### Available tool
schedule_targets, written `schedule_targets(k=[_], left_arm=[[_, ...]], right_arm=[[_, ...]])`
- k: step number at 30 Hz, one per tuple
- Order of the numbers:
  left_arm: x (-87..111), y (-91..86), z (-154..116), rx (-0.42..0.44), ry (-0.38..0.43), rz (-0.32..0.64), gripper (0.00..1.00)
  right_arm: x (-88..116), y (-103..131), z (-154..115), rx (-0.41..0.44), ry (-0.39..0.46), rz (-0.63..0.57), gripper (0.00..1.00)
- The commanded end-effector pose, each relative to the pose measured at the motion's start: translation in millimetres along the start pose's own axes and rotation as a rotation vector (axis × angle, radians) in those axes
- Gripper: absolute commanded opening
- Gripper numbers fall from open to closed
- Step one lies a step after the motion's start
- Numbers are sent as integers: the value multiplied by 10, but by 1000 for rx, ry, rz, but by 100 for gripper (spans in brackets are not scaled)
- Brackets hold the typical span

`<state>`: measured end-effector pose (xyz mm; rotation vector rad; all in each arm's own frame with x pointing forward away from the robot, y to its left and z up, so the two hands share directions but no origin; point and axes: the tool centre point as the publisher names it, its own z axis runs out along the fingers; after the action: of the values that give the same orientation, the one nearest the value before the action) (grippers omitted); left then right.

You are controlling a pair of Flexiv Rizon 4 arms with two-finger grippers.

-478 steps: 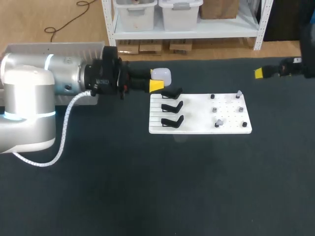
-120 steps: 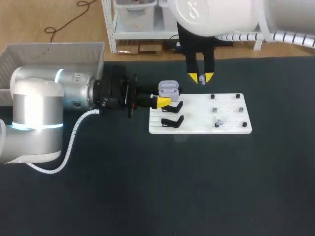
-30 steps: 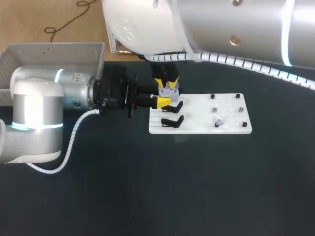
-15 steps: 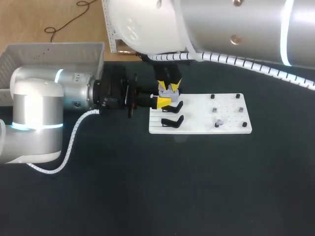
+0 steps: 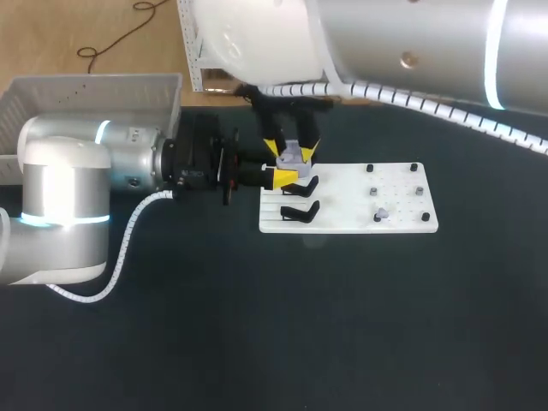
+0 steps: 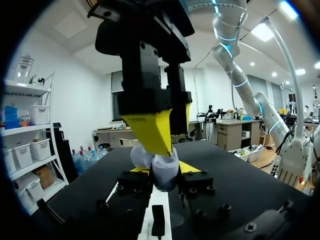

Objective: Pick up each earbud case from the left stands, insert the matching earbuds, close the lid, and place the case in the box.

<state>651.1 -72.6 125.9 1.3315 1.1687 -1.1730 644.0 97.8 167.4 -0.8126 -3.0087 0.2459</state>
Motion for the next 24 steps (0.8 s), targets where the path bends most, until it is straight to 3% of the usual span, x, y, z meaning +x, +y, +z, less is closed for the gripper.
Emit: schedule_targets(k=[1,9,14,23,24], left_arm=[[5,-16,0,-5,-1,2,0],[5,-16,0,-5,-1,2,0],[5,-16,0,-5,-1,2,0],[5,-16,0,-5,-1,2,0],[5,-16,0,-5,-1,2,0]], right_arm=[[76,-230,-170,-69,1,-16,100],[294,-663,-332,-232,-5,-187,100],[376,-962,-335,-295,-57,-255,100],[380,-1387,-199,-353,-117,-190,100],[376,-1411,-172,-359,-120,-179,93]])
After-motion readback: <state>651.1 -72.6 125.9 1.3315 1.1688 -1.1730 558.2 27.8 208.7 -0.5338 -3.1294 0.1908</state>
